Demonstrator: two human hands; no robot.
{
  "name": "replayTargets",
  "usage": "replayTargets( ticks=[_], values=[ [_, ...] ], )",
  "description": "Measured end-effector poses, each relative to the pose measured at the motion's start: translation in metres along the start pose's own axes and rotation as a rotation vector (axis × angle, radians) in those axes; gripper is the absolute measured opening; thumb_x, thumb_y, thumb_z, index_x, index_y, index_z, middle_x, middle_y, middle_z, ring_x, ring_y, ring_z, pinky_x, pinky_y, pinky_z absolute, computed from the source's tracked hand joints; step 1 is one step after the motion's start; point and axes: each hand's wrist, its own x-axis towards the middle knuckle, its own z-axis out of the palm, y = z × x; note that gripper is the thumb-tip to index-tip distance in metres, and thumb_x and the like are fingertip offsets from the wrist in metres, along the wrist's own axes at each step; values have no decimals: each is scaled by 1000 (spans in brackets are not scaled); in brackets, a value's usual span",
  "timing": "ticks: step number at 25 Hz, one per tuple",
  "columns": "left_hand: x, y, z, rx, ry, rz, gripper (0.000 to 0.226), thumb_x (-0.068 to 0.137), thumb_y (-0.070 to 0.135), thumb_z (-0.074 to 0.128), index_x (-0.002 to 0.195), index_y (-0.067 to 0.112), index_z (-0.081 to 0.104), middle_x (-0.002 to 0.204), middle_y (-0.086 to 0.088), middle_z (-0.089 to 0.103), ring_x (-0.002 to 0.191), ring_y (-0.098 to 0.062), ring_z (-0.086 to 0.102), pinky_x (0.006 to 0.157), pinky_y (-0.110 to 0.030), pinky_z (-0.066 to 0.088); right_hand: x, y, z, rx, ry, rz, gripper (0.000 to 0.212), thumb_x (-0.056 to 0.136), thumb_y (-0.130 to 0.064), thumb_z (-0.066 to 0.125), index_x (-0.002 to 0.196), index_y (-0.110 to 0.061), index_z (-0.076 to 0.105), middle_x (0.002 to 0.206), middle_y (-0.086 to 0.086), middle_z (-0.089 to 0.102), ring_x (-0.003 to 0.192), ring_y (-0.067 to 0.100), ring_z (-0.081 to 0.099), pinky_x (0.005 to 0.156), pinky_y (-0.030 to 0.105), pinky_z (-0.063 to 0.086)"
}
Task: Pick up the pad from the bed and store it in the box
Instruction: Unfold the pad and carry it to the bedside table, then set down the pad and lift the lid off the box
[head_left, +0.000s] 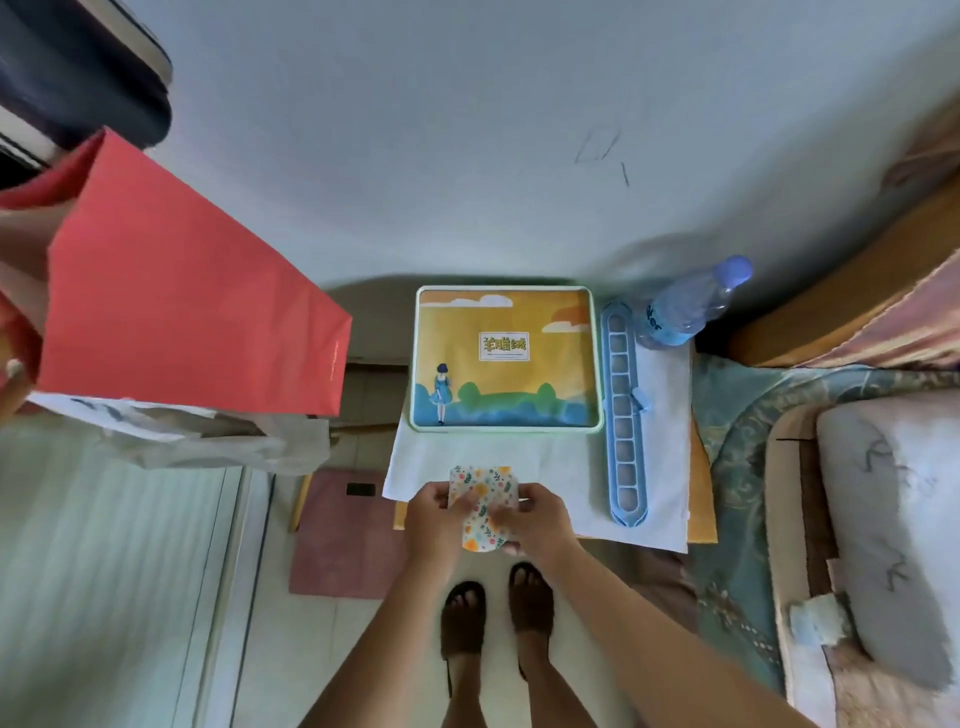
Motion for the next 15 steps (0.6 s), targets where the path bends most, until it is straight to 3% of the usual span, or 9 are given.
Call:
replayTargets(
  ticks=[3,5,10,13,15],
  values=[
    [24,-12,14,225,112,63,26,82,20,71,97,0,62,99,-15,70,91,-30,65,72,-36,51,32,10,13,-191,136,-16,26,82,-13,66,105,-7,58,102,12,67,87,29,67,74,46,59],
    [36,-17,20,317,156,85,26,83,23,69,99,4,60,102,-12,68,92,-28,63,68,-33,45,47,14,19,-297,167,-29,25,82,-17,64,104,-9,56,102,10,67,87,30,66,77,47,58],
    [49,-20,23,434,168,150,39,85,9,64,120,6,46,123,-14,53,111,-31,56,86,-44,52,65,16,20,-587,149,-120,33,85,-24,61,114,-11,50,113,10,60,99,29,59,73,34,44],
    [47,-18,12,407,182,171,37,91,11,55,126,3,46,128,-18,50,115,-31,53,93,-41,48,64,16,1,-349,177,-61,31,89,-21,56,117,-9,51,100,11,62,83,28,60,73,39,50],
    [45,-6,1,322,226,196,33,96,15,47,124,0,51,126,-20,55,113,-30,56,92,-37,46,59,11,-19,-147,274,-39,28,92,-15,49,118,-7,53,105,15,64,80,27,58,76,41,52]
  ],
)
